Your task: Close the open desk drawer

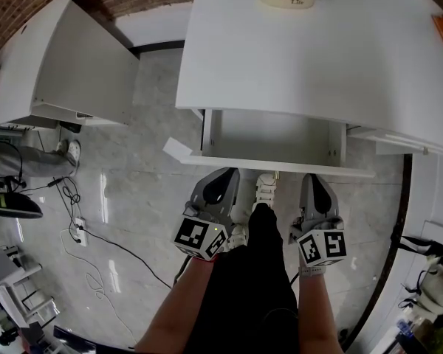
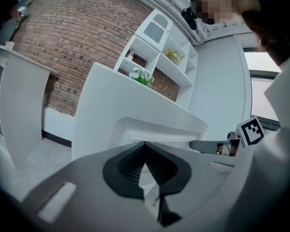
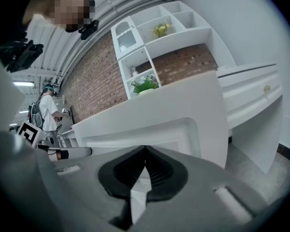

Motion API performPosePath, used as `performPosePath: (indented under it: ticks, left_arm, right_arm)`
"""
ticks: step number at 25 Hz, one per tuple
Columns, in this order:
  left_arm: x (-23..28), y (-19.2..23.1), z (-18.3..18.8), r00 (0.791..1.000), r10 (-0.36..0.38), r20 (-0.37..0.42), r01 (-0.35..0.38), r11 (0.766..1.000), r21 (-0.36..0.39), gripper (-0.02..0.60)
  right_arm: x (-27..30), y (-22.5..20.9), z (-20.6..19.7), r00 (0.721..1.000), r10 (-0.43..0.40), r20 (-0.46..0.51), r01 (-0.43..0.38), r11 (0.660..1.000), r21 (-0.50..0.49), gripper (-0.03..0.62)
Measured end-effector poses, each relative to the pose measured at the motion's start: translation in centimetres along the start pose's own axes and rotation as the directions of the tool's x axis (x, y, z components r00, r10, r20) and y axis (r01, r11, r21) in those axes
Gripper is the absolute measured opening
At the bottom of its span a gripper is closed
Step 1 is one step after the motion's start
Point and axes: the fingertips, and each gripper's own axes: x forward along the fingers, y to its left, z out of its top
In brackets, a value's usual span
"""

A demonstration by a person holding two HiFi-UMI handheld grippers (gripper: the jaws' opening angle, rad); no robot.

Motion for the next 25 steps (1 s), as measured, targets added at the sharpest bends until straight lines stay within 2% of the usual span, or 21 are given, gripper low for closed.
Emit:
performPosePath:
  ticks: [6, 20, 25]
  left_arm:
    - [1.2, 0.6, 0.4, 1.000, 0.007, -0.001, -0.007, 1.000, 0.020, 0.003]
    - [3.7, 1.8, 1.8, 0.999, 0.050, -0.004, -0.050, 0.999, -0.011, 0.003]
    - [4.6, 2.2, 1.7, 0.999, 0.044, -0.008, -0.044, 0.999, -0.004, 0.003]
  right_arm:
    - [1.2, -0.5, 0.4, 1.000, 0.001, 0.021, -0.001, 1.000, 0.009, 0.002]
    - [3.9, -1.3, 1.5, 1.000, 0.016, -0.006, -0.016, 1.000, 0.010, 0.002]
    - [4.7, -1.7, 1.8, 1.000, 0.012, -0.007, -0.012, 1.000, 0.022, 0.002]
